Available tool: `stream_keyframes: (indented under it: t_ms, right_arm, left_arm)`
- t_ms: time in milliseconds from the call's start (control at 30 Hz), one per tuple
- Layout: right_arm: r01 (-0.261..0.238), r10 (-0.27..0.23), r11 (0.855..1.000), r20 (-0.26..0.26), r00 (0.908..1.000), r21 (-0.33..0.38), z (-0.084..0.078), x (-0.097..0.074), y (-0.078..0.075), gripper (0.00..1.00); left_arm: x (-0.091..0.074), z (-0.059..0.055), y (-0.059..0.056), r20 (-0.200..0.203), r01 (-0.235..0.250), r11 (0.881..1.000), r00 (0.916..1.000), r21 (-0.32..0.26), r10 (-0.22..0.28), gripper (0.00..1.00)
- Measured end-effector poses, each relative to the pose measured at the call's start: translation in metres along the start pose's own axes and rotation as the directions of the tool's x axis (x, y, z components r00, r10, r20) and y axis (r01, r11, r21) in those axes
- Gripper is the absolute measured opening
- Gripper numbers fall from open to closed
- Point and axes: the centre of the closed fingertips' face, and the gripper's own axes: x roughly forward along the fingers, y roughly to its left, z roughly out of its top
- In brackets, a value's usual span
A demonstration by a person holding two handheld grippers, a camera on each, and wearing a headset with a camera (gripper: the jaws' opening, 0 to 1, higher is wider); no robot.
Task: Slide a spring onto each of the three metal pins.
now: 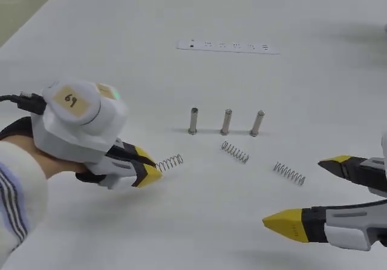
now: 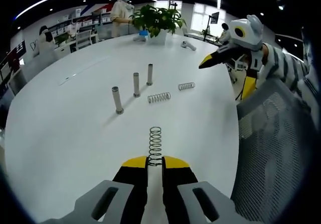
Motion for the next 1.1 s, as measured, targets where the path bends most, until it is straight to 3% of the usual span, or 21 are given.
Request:
stream_keyframes:
  t_ms: [400,533,900,1100]
  right_arm:
    - [-0.038,0.037,0.995,-0.017,0.9992,-0.089,0.017,0.013,0.003,0.89]
    - [-0.075,0.073,0.991,-0.021,0.9971,-0.114,0.021,0.018,0.007,0.87]
    - [-0.155,0.143,0.967,-0.074,0.9870,-0.203,0.020,0.026,0.017,0.87]
    - [-0.219,0.202,0.940,-0.093,0.9751,-0.262,0.022,0.031,0.030,0.88]
  left_arm:
    - [0.000,0.009,-0.006,0.018,0.023,0.999,0.9996,0.035,-0.024,0.02]
    - [0.001,0.011,-0.010,0.025,0.042,0.998,0.9988,0.036,-0.043,0.02]
    - [0.000,0.010,-0.014,0.009,0.062,0.996,0.9980,0.059,-0.062,0.02]
    - [-0.001,0.016,-0.019,0.026,0.077,0.995,0.9965,0.068,-0.079,0.02]
